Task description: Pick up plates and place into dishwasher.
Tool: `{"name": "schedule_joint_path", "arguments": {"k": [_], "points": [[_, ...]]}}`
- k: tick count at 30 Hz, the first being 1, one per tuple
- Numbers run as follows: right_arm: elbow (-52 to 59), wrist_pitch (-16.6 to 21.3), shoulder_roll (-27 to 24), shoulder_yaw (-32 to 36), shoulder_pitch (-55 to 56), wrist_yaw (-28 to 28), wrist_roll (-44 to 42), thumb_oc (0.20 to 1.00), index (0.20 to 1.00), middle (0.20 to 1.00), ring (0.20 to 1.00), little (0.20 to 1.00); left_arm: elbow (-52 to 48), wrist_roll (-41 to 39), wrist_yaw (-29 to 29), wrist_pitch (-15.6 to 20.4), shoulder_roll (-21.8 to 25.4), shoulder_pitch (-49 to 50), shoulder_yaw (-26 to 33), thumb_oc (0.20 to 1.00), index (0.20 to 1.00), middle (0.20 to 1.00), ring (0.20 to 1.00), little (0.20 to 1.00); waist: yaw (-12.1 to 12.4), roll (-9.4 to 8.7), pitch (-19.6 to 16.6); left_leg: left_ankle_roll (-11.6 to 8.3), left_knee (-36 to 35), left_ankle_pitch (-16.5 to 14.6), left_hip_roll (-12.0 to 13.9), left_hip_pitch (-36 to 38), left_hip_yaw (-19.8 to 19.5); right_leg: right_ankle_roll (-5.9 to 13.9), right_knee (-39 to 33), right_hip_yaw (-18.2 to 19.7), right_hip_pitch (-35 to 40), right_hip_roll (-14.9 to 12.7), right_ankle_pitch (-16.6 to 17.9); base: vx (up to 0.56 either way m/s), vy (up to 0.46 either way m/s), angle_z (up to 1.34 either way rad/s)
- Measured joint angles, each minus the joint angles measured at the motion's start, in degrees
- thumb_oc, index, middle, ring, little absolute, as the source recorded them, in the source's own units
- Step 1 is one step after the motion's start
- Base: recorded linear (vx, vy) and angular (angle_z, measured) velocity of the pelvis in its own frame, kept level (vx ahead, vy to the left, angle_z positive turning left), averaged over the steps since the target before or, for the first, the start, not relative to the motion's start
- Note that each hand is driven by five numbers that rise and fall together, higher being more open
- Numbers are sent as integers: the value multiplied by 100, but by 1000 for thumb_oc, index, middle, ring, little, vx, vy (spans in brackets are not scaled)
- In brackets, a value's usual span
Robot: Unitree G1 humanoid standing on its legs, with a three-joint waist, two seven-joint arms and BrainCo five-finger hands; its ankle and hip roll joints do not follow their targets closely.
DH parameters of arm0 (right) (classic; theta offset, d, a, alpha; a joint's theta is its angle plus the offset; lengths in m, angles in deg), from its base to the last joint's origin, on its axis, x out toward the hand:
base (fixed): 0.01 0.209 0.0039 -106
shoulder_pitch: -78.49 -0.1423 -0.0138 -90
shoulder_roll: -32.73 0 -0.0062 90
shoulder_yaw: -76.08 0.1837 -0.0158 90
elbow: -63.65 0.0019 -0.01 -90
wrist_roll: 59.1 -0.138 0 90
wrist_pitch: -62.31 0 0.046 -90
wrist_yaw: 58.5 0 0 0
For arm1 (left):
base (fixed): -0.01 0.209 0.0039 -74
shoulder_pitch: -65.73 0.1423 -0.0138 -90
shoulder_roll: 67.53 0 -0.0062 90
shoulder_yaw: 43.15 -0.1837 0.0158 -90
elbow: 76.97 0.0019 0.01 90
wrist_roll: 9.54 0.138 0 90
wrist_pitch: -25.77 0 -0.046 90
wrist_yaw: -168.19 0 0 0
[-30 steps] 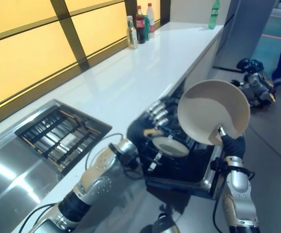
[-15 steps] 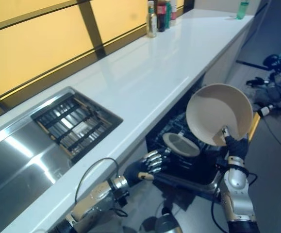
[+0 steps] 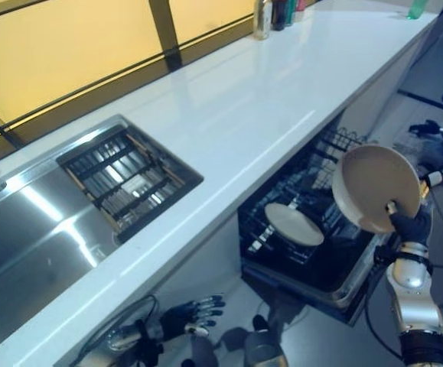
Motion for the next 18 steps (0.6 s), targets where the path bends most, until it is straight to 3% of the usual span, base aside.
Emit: {"name": "schedule_joint_path", "arguments": {"k": [6,11,18], "points": [[-693,-63,-258,-70,-215,88,434,200,200,200,200,200,200,256,29,6,184,-49,220,1000,1000,1000,1000,1000,184,90,190,24,748,-269,35,-595,-277,-7,313,-196,-221,-44,-111,-8,-35,19],[-1659,-107,-738,-562,-801,-105,813,200,200,200,200,200,212,400,13,114,406,-47,179,1000,1000,1000,1000,1000,386,152,434,49,1202,-368,36,-948,-465,-21,535,-316,-387,-79,-149,-17,-6,17],[-2884,-552,-1290,-1347,-1717,-186,1188,200,200,200,200,200,137,329,-21,179,649,-161,93,1000,1000,1000,1000,1000,629,307,675,101,1515,-356,51,-1293,-580,-22,689,-522,-555,-154,-174,-4,-30,20]]}}
